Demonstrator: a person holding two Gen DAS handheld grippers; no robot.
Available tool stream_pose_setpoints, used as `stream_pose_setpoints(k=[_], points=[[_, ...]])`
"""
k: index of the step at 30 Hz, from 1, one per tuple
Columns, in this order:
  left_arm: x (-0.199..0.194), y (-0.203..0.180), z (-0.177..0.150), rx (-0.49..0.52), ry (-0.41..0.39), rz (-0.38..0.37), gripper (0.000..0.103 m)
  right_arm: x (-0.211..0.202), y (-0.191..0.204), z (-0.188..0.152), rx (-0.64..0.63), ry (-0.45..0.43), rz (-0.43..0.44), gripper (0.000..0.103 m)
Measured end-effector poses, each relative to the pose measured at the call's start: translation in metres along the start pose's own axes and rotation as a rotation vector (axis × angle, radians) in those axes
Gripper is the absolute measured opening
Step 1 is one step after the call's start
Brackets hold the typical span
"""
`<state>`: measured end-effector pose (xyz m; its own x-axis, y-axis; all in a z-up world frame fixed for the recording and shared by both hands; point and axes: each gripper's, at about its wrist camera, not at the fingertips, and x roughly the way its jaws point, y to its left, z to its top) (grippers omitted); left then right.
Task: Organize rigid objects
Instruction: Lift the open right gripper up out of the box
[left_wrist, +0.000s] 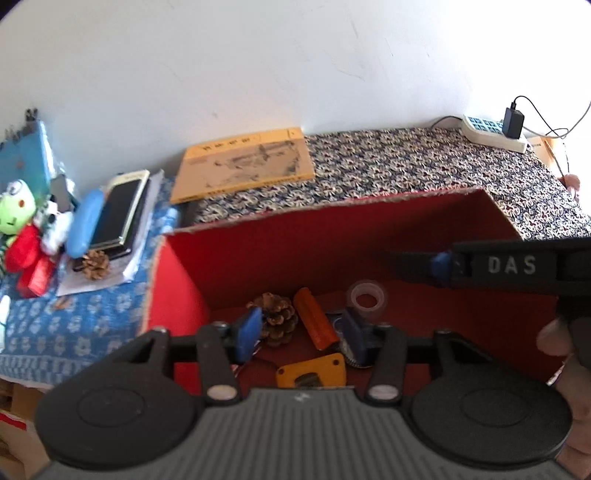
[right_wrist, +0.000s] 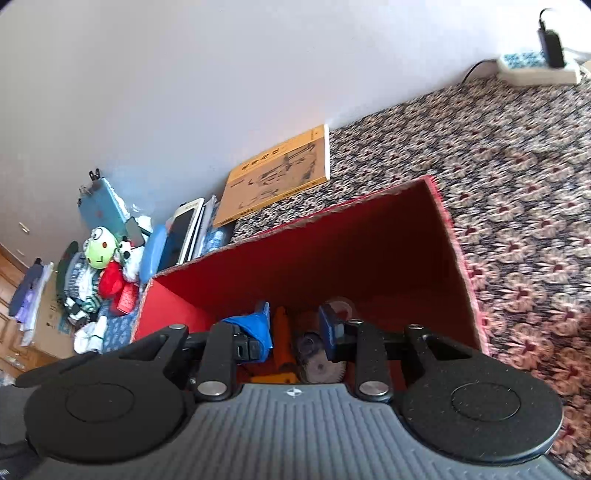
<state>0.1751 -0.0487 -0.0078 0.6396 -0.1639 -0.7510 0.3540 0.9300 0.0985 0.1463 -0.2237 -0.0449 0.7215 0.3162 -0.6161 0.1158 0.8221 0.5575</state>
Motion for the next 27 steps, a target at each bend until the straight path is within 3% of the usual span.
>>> stream_pose_setpoints(k=[14,27], points=[[-0.057,-0.008,-0.02,-0.015,-0.035,0.068,0.062,-0.064,0.032,-0.031,-0.103,-0.074,-0.081,0.013],[-0.081,-0.012,-0.058,-0.025,0.05,0.111,0.064,-0.087,0.041,-0.074,-0.128,0.001,-0.15,0.014]])
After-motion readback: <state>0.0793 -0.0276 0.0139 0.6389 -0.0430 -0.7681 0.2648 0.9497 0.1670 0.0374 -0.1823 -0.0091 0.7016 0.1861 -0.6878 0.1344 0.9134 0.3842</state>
